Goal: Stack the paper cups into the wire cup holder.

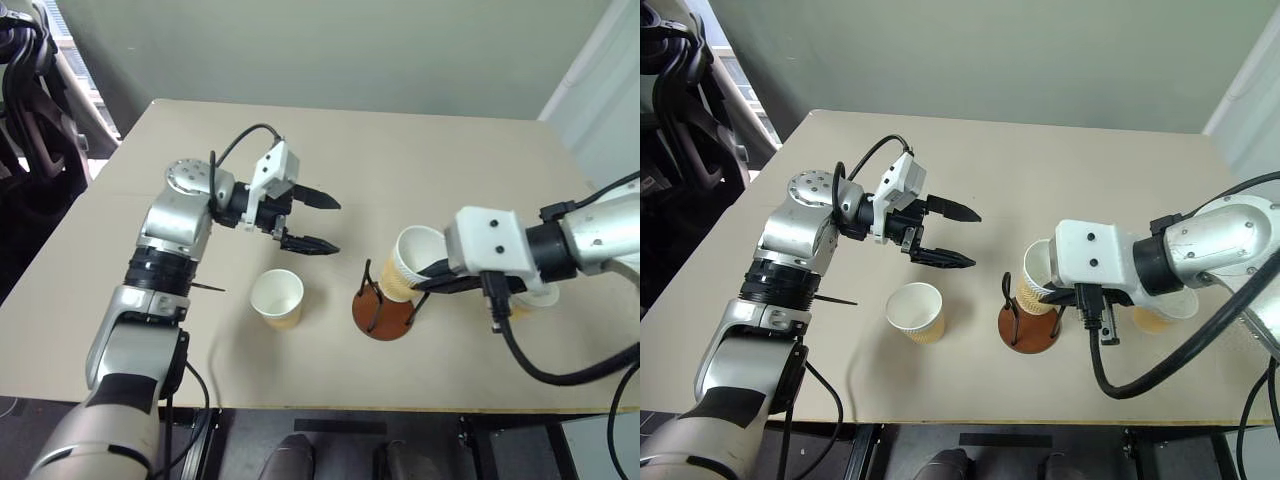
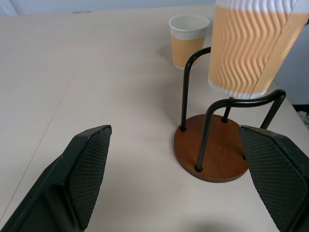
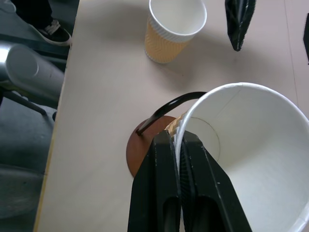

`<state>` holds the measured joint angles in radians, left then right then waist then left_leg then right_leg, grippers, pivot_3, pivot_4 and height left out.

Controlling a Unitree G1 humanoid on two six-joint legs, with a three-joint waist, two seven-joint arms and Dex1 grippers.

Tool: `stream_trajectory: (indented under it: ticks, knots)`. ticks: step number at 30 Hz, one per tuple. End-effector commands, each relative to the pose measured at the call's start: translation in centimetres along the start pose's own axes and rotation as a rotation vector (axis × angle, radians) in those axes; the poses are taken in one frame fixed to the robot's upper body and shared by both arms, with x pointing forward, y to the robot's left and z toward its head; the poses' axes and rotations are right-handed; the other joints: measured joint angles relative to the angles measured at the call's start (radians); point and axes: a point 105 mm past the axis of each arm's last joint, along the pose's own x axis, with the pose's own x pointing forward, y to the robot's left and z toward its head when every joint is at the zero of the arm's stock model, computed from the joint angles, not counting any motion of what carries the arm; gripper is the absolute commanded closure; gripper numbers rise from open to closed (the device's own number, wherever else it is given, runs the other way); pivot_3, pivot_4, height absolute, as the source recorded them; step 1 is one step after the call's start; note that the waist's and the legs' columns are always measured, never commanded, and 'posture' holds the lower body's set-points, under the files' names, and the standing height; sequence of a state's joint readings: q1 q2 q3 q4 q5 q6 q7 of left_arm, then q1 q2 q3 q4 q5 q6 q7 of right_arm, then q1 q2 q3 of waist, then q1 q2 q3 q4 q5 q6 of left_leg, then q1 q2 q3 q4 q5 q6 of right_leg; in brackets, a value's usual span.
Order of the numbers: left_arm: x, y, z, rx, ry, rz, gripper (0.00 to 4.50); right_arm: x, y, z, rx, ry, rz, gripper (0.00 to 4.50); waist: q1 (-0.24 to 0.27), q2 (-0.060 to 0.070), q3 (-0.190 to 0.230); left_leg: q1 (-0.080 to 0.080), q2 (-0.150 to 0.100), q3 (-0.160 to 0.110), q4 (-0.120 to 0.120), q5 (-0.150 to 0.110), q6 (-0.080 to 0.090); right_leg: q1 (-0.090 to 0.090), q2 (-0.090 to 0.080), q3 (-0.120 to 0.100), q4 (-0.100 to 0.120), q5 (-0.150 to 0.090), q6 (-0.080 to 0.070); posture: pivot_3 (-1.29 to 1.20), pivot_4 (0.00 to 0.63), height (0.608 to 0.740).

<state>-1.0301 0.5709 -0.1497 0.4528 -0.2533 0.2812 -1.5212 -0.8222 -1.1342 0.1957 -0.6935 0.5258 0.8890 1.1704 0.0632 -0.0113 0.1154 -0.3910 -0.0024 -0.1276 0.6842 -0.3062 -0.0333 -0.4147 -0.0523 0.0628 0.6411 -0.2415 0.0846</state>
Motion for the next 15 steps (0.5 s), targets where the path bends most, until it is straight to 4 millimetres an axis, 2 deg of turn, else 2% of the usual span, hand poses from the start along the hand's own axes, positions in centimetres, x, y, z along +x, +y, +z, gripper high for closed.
stream_trajectory:
  ticks: [1,7,10,15]
  knots:
    - [-0.3,0.2,1.1,0.047,-0.015,0.013,0.00,-0.1,-0.6,0.2,-0.042,0.009,-0.042,3.89,0.000,0.000,0.000,0.000,0.000,0.000,0.000,0.000,0.000,0.000,0.000,0.000,0.000,0.000,0.000,0.00,0.150,0.740]
    - [-0.3,0.4,1.1,0.043,-0.024,0.031,0.00,0.2,-1.4,1.2,-0.018,-0.067,-0.086,1.83,-0.002,0.000,0.000,0.000,0.000,0.000,0.000,0.000,0.000,0.000,0.000,0.000,0.000,0.000,0.000,0.00,0.150,0.740]
    - [-0.4,0.8,1.6,0.052,-0.045,0.064,0.00,0.2,-2.0,1.4,0.030,-0.108,-0.121,1.83,-0.002,0.000,0.000,0.000,0.000,0.000,0.000,0.000,0.000,0.000,0.000,-0.001,0.000,0.000,0.000,0.00,0.150,0.740]
    - [-1.3,1.4,4.6,0.141,-0.103,0.140,0.00,0.0,-3.1,1.3,0.139,-0.186,-0.196,1.83,-0.002,0.000,0.000,0.000,0.000,0.000,0.000,0.000,0.000,0.000,0.000,-0.001,0.000,0.000,0.000,0.00,0.150,0.740]
